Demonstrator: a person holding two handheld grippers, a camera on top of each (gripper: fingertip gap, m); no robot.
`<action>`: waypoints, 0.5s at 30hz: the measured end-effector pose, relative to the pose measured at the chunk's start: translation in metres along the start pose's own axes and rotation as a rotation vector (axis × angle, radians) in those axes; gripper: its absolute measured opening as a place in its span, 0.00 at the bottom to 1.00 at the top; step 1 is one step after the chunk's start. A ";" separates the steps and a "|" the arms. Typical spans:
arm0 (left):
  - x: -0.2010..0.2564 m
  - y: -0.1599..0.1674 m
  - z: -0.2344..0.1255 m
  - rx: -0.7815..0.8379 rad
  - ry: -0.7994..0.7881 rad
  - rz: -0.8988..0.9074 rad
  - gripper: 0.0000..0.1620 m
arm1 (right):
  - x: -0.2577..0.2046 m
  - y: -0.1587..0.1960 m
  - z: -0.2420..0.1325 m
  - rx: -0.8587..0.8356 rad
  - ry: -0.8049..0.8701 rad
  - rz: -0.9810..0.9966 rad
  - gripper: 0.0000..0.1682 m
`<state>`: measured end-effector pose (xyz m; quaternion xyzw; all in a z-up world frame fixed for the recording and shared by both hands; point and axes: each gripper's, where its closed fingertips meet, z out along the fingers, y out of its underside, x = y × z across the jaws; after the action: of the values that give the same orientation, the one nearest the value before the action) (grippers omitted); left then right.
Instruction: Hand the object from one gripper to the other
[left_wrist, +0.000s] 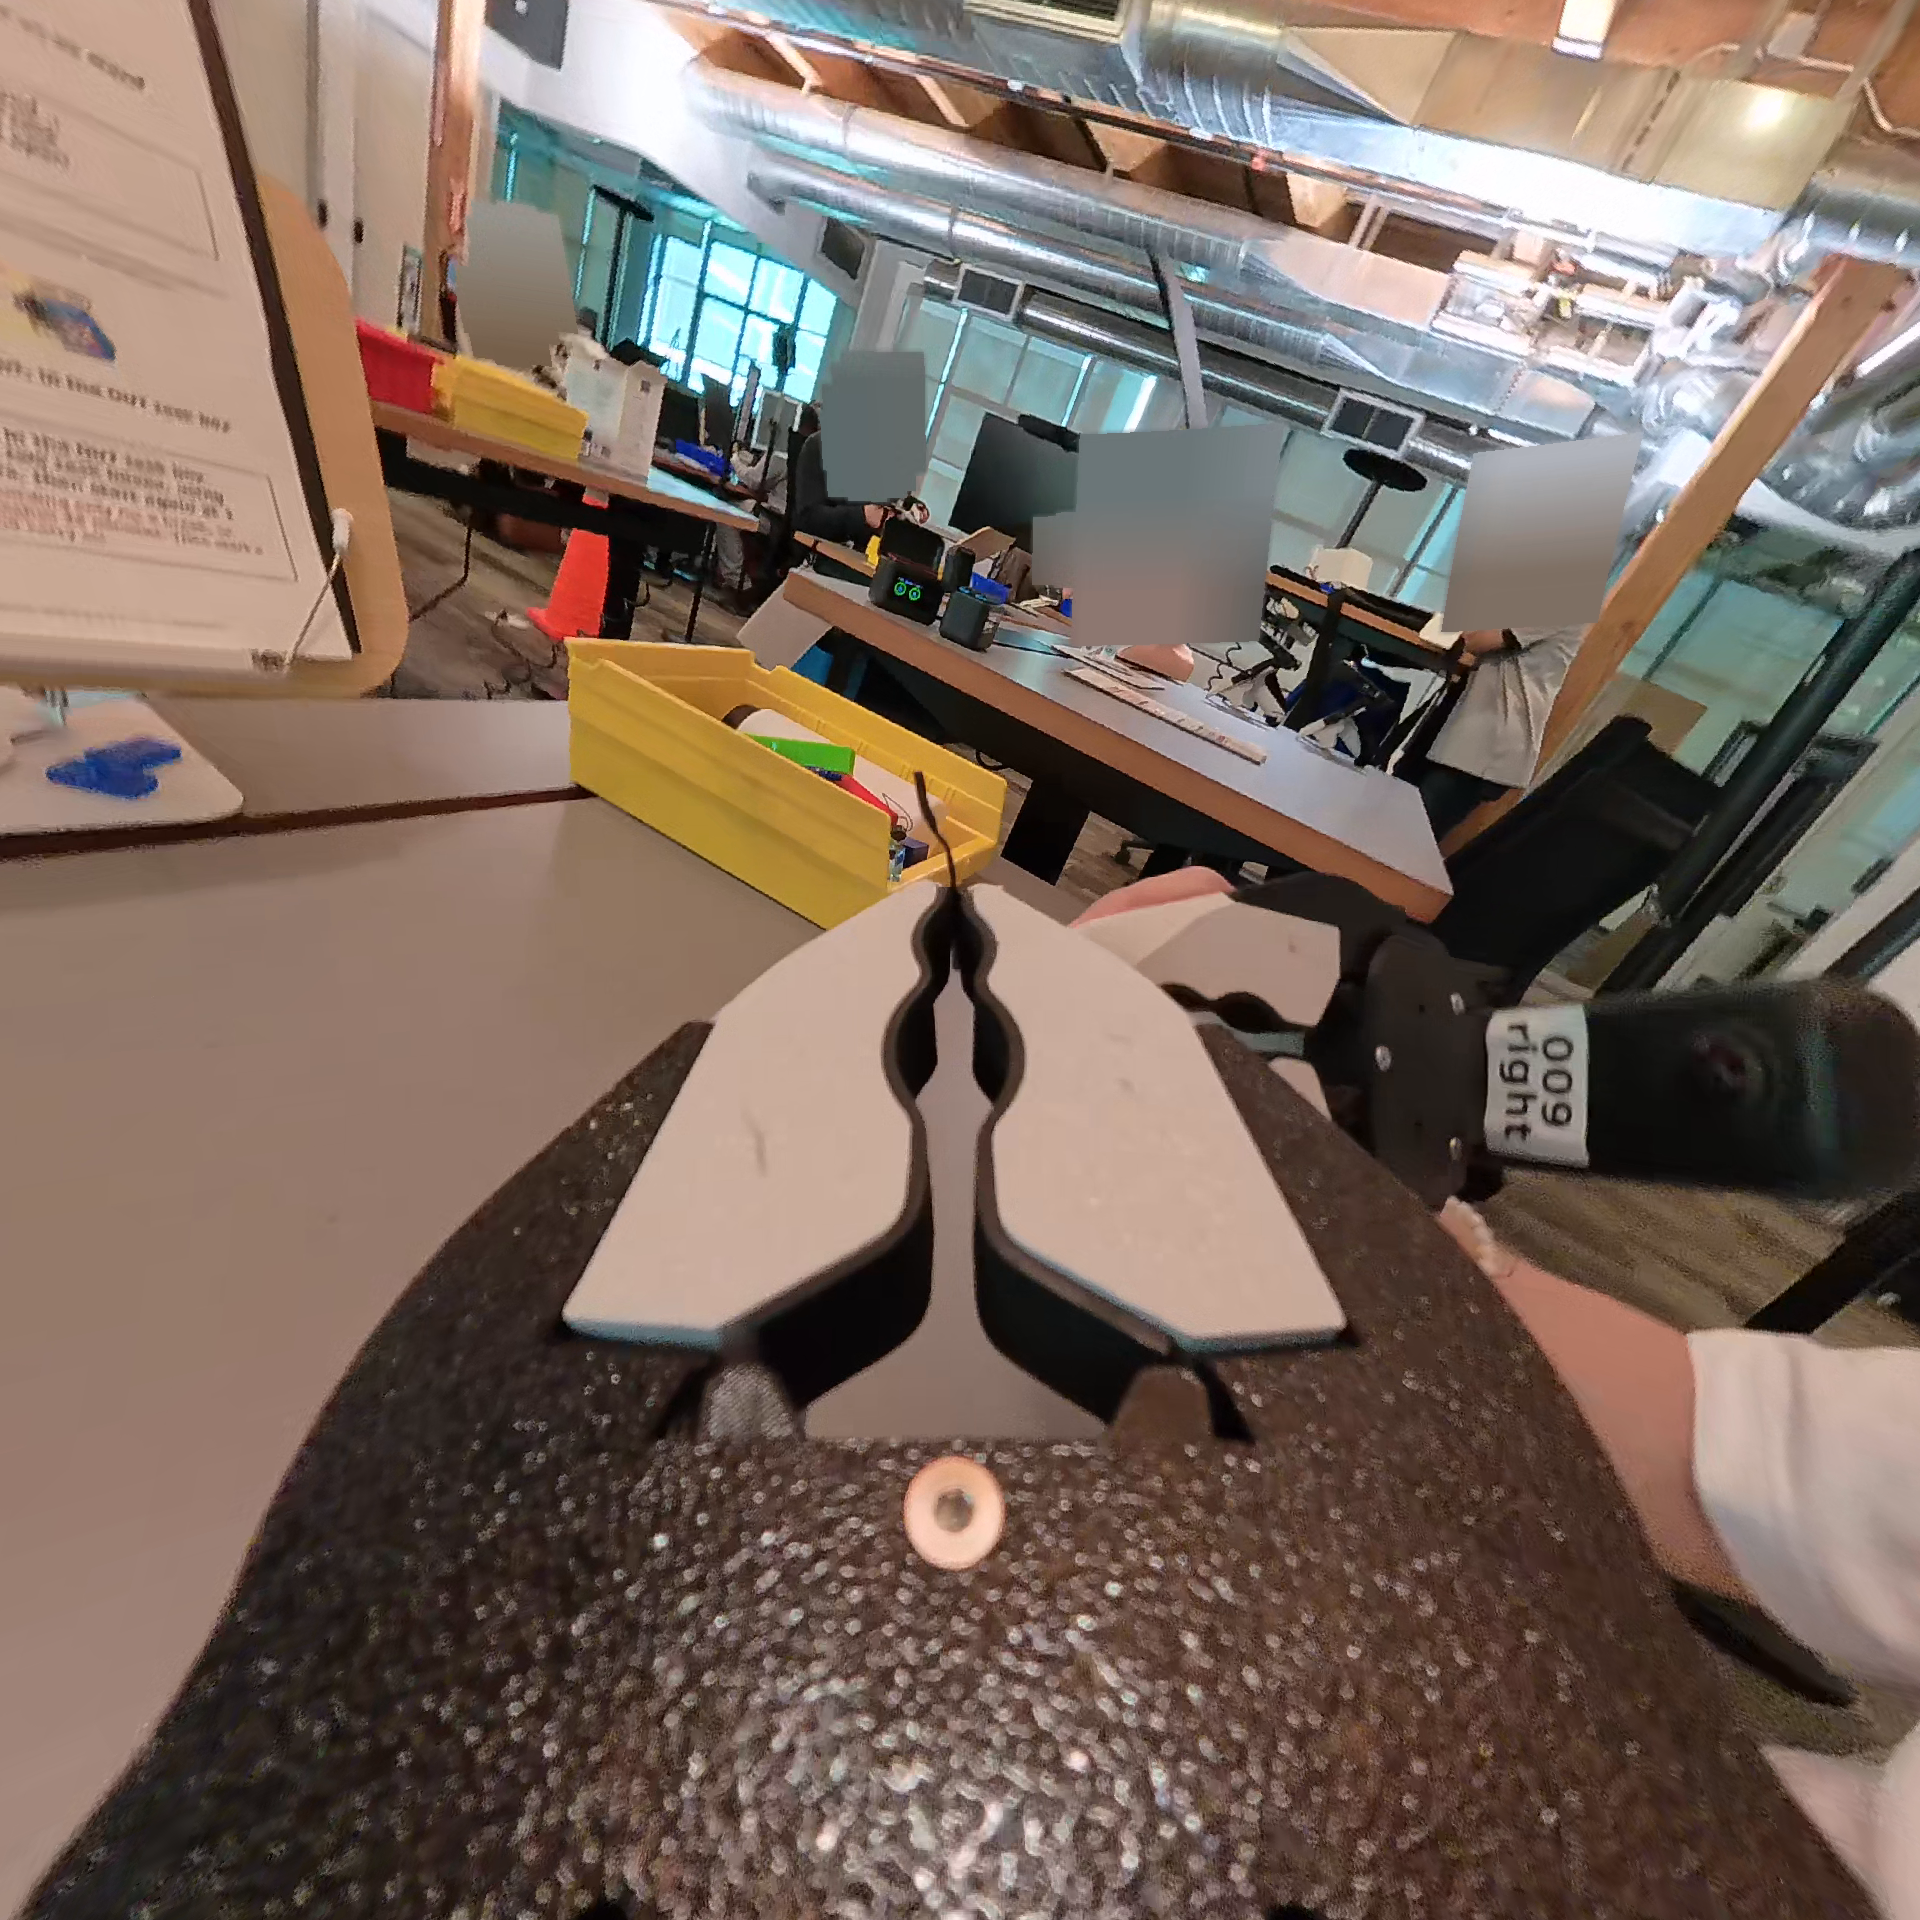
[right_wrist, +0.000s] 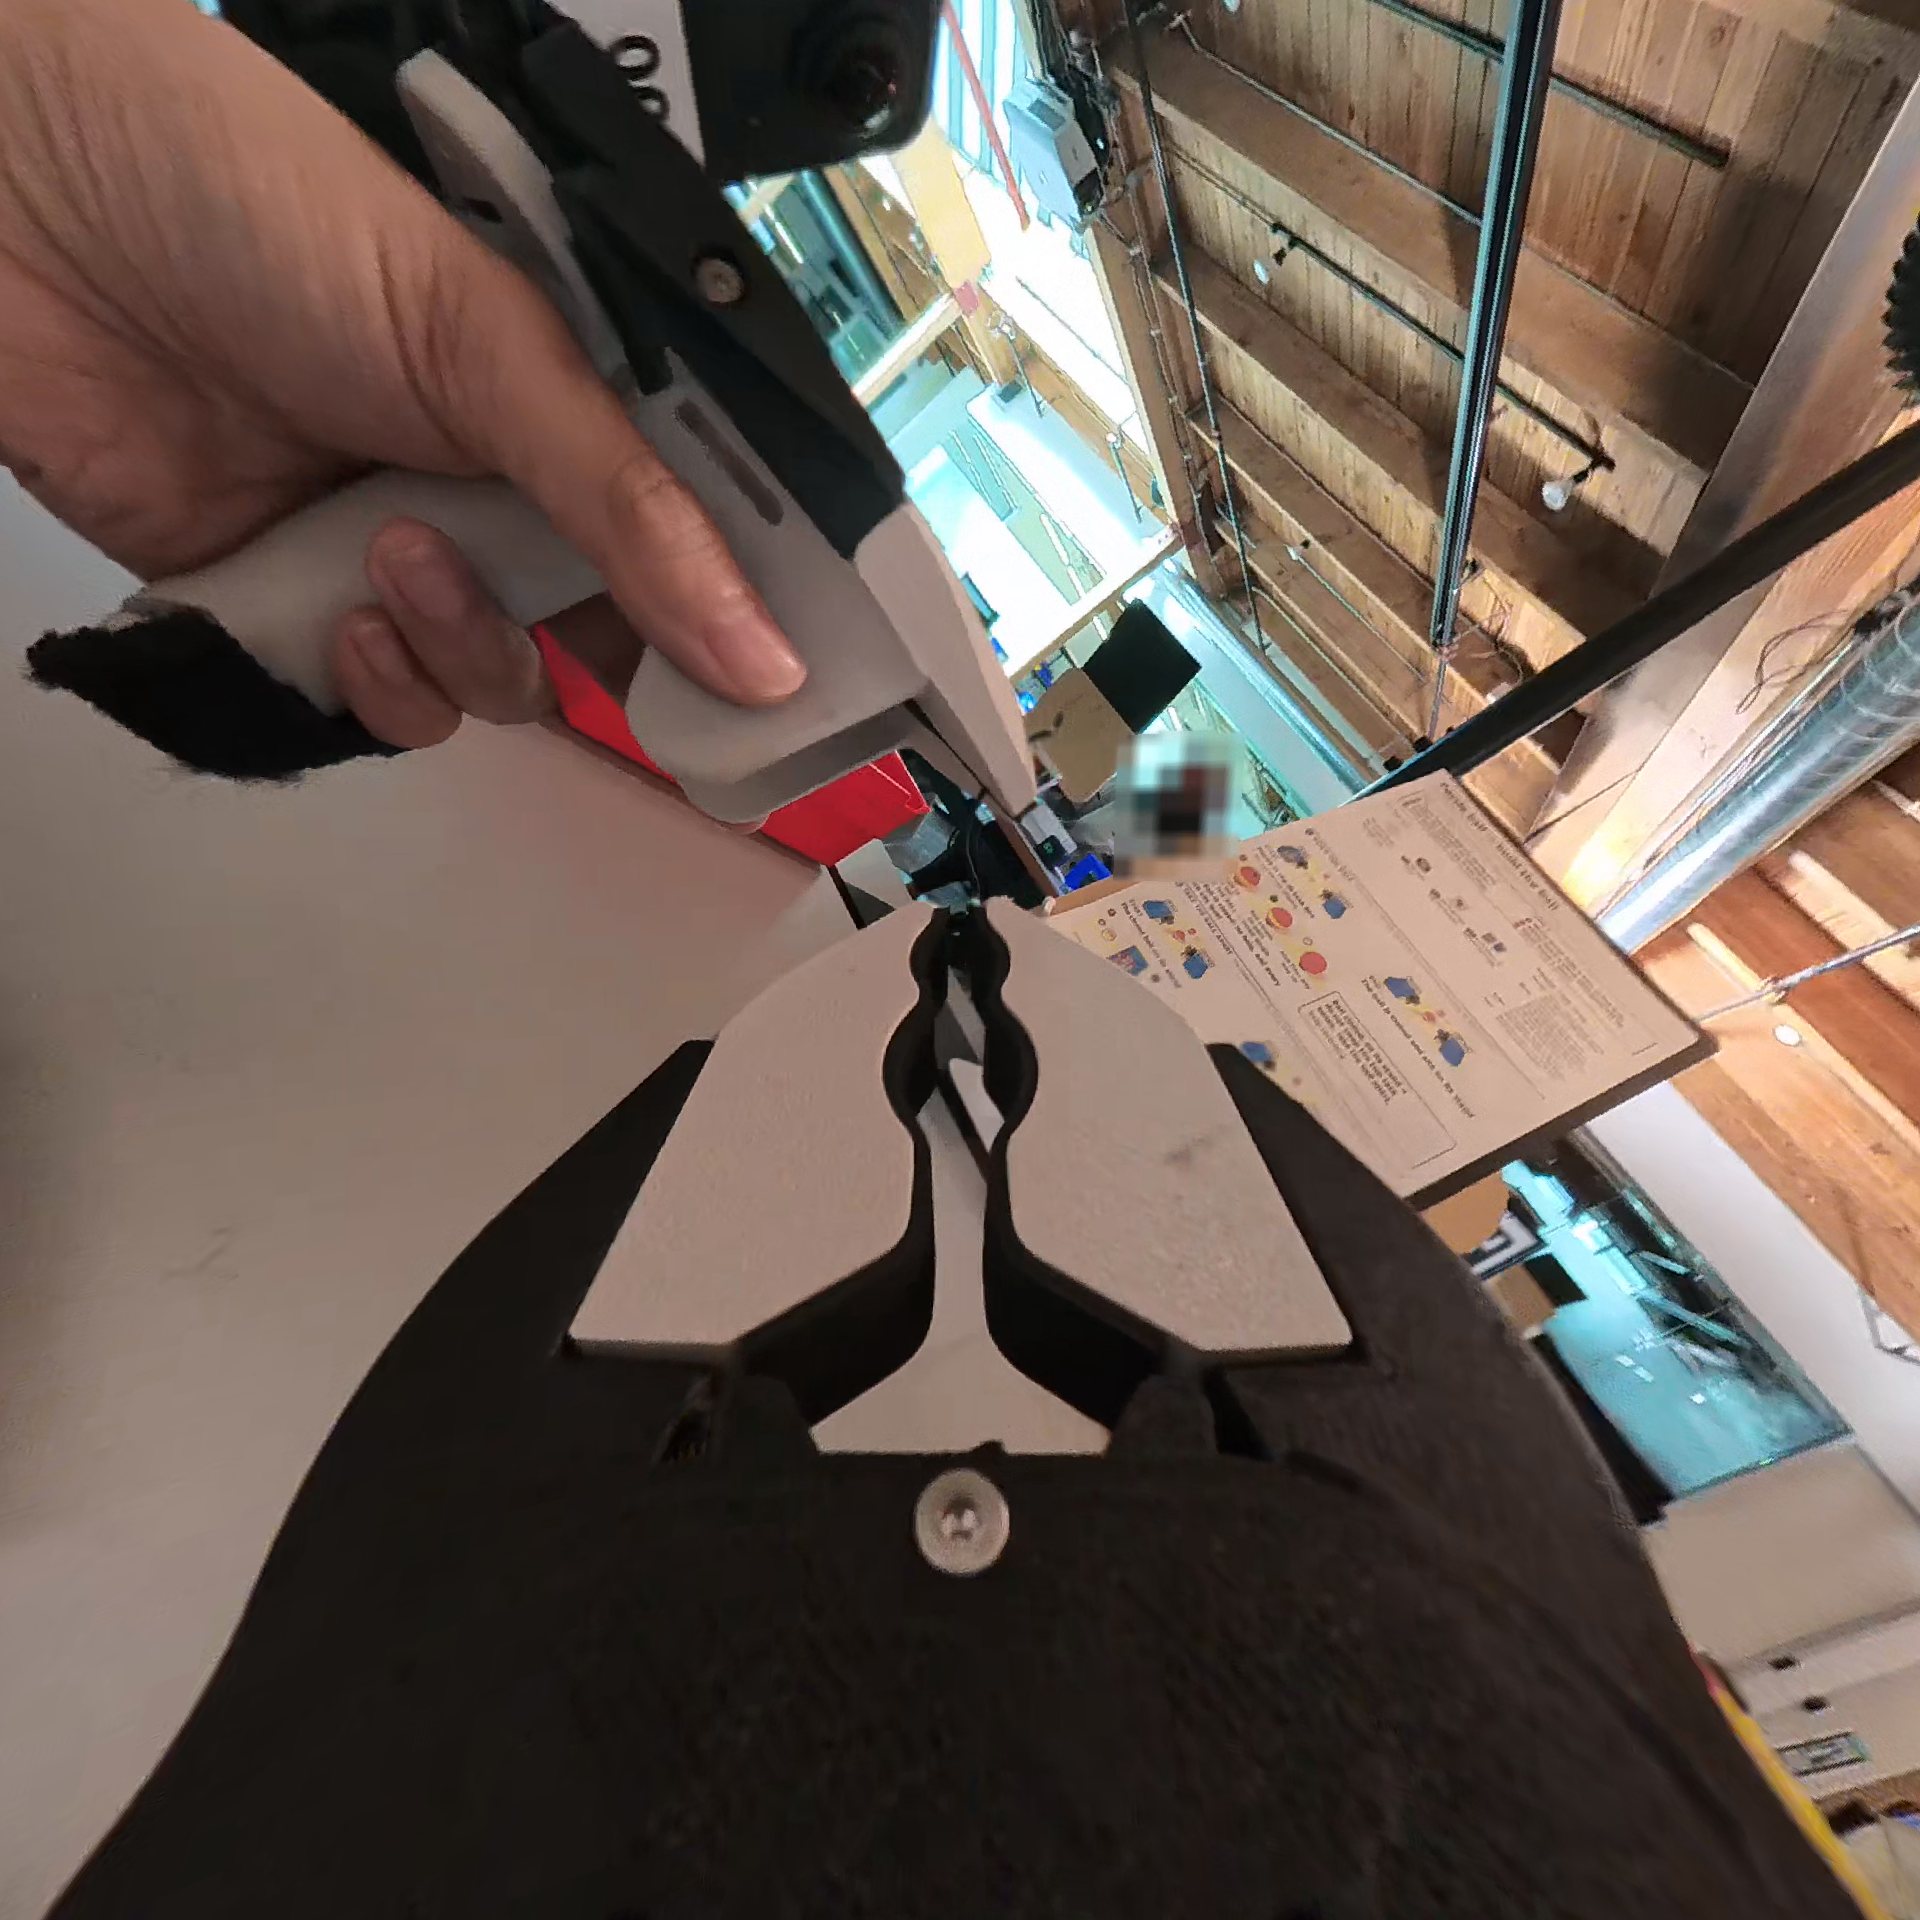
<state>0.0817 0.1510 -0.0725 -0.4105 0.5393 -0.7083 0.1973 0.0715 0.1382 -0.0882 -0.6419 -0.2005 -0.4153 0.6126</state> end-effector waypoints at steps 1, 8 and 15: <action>0.002 -0.001 0.000 0.007 0.011 0.038 0.00 | 0.002 0.000 0.000 0.003 0.002 0.035 0.02; 0.011 -0.015 -0.011 0.032 0.054 0.387 0.22 | 0.000 0.003 -0.006 0.040 -0.209 0.457 0.02; 0.005 0.009 -0.022 -0.202 -0.054 1.079 0.25 | 0.004 0.012 -0.014 -0.029 -0.345 0.809 0.02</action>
<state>0.0594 0.1576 -0.0811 -0.1107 0.7334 -0.4404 0.5059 0.0785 0.1216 -0.0942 -0.7374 -0.0265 -0.0316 0.6742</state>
